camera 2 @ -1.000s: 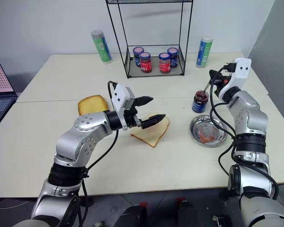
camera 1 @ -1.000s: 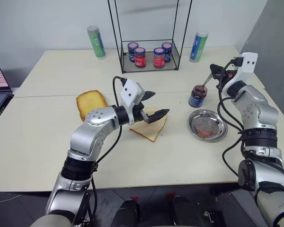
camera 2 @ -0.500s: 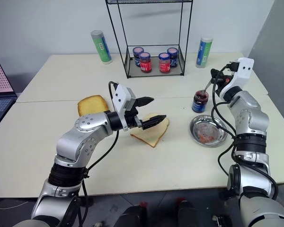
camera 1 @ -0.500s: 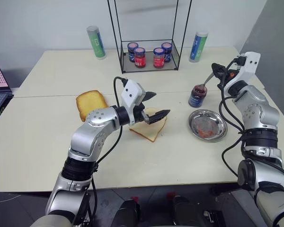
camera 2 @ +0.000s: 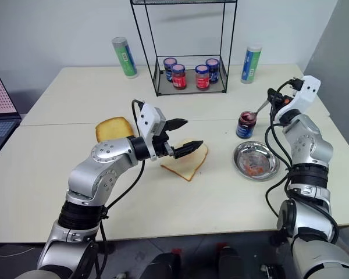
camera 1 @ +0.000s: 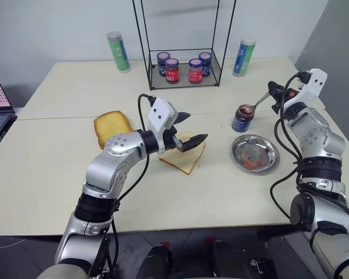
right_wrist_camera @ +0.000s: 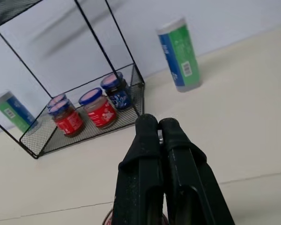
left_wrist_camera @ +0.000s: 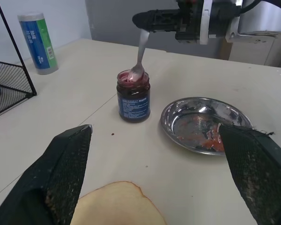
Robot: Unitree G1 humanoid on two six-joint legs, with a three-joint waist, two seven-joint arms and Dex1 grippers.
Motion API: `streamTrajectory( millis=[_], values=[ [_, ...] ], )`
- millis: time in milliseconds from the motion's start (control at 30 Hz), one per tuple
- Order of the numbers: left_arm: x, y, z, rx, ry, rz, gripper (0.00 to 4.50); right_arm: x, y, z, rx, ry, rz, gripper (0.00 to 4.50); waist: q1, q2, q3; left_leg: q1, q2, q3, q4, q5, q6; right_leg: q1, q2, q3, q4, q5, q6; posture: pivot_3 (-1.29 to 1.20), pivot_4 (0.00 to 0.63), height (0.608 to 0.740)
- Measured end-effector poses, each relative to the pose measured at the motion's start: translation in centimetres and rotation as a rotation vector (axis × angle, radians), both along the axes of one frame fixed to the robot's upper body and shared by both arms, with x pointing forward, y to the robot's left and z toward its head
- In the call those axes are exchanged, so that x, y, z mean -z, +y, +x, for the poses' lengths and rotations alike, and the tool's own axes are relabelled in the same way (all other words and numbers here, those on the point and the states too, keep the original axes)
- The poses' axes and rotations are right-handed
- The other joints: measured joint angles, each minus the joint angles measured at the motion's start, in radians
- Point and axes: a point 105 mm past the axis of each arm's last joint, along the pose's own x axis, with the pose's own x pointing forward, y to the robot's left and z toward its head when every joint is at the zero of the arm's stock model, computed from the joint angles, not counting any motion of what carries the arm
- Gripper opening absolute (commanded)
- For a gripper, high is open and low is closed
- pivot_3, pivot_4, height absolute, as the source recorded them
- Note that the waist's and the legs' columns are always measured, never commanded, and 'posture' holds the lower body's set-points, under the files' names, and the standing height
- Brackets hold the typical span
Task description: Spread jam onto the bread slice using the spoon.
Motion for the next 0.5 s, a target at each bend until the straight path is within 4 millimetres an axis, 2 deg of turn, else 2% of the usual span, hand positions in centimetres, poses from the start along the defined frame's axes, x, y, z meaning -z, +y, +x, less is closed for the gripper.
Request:
streamTrajectory(
  millis=[167,500],
  values=[
    [0.01,0.03,0.01,-0.001,0.000,0.001,4.50,0.60,-1.35,0.05,0.048,0.044,0.142,0.08,0.000,0.000,0.000,0.000,0.000,0.000,0.000,0.000,0.000,0.000,0.000,0.000,0.000,0.000,0.000,0.00,0.150,0.740],
    [0.02,0.06,0.01,-0.002,0.001,0.003,4.50,0.94,-1.08,0.15,0.043,0.075,0.237,0.08,-0.004,0.000,0.000,0.000,0.000,0.000,0.000,0.000,0.000,0.000,0.000,0.000,0.000,0.000,0.000,0.00,0.150,0.740]
  ],
)
